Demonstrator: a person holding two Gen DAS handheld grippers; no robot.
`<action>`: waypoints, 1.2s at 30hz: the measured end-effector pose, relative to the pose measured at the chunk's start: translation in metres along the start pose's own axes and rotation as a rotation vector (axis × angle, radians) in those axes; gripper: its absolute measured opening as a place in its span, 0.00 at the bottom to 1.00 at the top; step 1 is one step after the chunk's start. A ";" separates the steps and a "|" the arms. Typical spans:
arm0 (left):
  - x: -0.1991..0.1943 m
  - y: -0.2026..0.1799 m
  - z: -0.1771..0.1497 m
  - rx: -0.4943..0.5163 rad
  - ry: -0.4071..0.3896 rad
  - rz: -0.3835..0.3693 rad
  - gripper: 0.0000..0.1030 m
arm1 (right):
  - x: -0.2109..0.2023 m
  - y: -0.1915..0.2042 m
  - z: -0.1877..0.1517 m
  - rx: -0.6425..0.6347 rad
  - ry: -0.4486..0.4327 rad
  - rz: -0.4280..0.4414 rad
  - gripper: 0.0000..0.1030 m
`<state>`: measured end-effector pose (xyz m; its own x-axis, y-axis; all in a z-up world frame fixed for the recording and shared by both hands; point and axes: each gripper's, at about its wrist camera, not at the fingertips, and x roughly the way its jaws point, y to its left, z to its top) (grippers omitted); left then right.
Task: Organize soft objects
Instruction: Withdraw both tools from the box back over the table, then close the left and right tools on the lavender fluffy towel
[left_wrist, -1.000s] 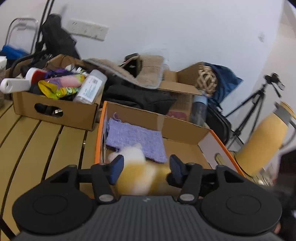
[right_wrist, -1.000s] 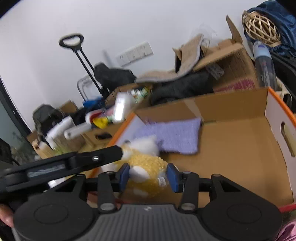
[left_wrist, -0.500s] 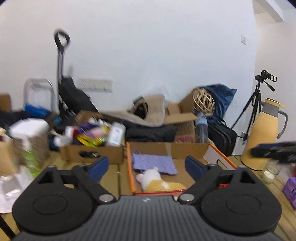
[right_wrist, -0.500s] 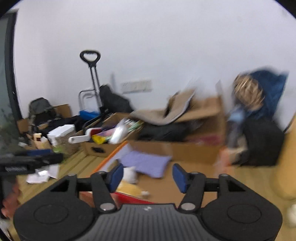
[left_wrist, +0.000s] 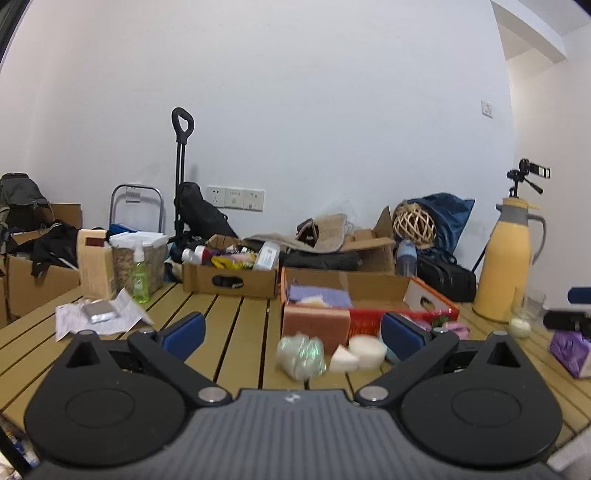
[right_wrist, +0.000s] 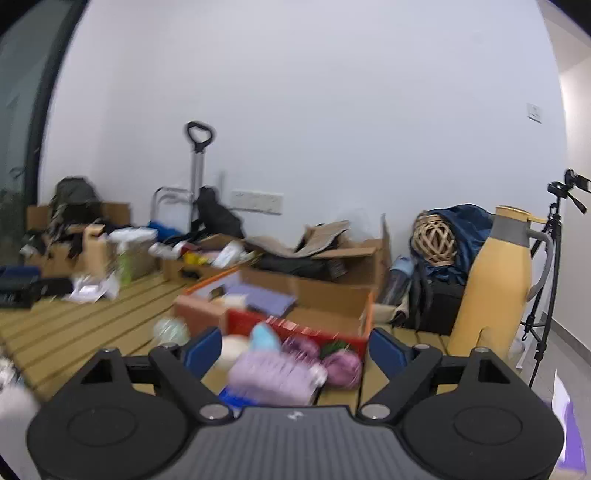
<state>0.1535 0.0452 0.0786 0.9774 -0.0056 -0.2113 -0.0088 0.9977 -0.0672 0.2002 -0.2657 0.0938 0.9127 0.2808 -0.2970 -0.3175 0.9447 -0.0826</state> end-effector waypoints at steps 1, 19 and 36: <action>-0.007 -0.001 -0.002 0.010 0.006 0.007 1.00 | -0.006 0.007 -0.006 -0.007 0.008 0.006 0.84; 0.031 -0.037 -0.034 0.065 0.106 -0.108 1.00 | 0.001 -0.003 -0.071 0.326 0.104 0.044 0.83; 0.211 -0.100 -0.046 -0.139 0.335 -0.404 0.66 | 0.178 -0.072 -0.080 0.637 0.145 0.154 0.56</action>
<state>0.3513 -0.0584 -0.0046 0.7880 -0.4311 -0.4395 0.3038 0.8932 -0.3314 0.3651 -0.2967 -0.0291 0.8111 0.4369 -0.3890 -0.1870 0.8238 0.5351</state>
